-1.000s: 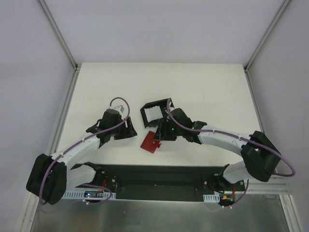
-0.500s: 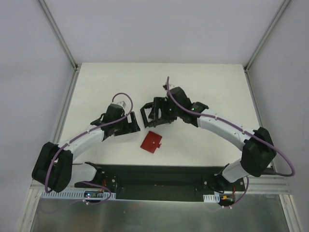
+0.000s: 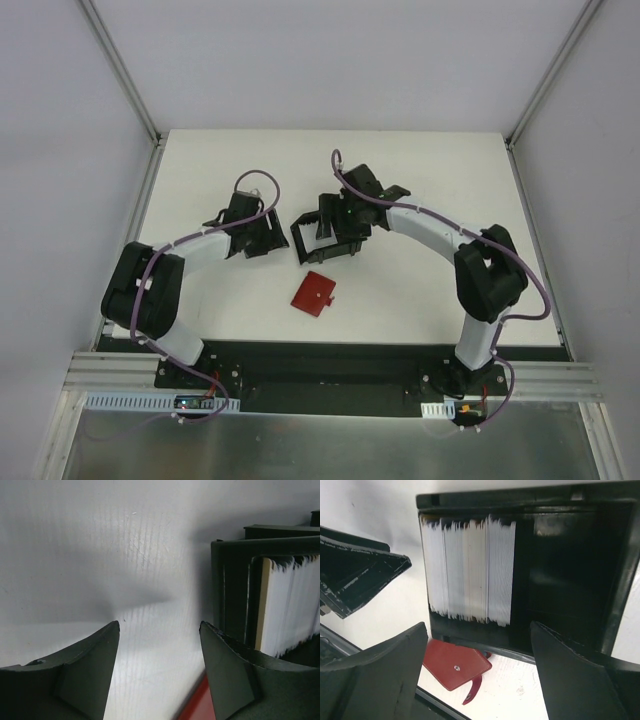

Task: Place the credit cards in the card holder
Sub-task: Pick up the credit card from the storage box.

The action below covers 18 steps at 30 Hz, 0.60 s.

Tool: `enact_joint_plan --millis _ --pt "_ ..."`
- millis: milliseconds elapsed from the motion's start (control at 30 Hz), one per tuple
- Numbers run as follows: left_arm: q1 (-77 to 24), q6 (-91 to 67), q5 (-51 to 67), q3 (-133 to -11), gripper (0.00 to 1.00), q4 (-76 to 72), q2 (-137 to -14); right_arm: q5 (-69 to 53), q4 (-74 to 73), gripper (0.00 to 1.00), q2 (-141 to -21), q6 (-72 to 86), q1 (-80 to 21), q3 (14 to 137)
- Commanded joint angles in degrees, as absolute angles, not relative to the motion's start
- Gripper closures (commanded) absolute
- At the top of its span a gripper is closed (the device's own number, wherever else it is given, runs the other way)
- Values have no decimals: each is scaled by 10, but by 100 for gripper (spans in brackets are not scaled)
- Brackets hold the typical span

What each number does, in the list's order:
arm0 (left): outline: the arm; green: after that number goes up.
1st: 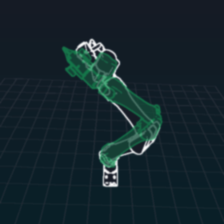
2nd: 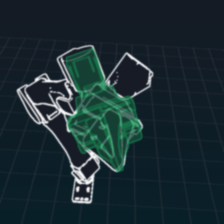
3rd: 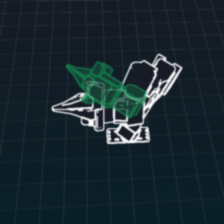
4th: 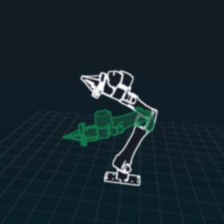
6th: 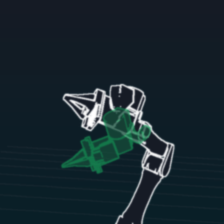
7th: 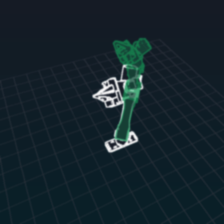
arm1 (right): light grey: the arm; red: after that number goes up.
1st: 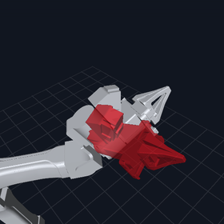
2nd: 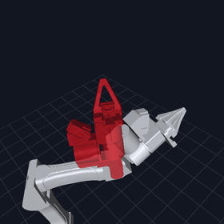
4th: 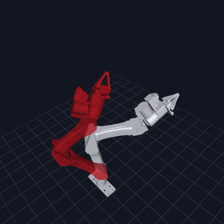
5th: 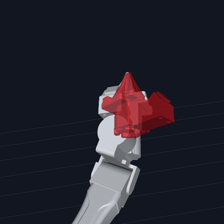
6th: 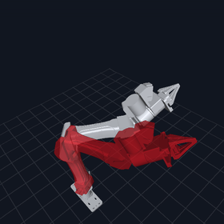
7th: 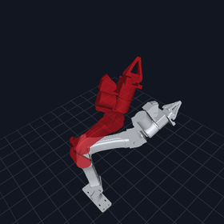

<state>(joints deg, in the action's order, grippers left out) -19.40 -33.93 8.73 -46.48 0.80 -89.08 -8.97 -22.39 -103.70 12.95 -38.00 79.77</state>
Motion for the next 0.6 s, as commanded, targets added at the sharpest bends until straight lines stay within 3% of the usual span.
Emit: enact_joint_plan --millis 0,567 --pt "-189 -347 96 -490 36 -12 -932 -115 -240 14 -1043 113 -374 841" --pt "-188 -362 145 -502 34 -49 -996 -129 -241 10 -1111 118 -356 863"
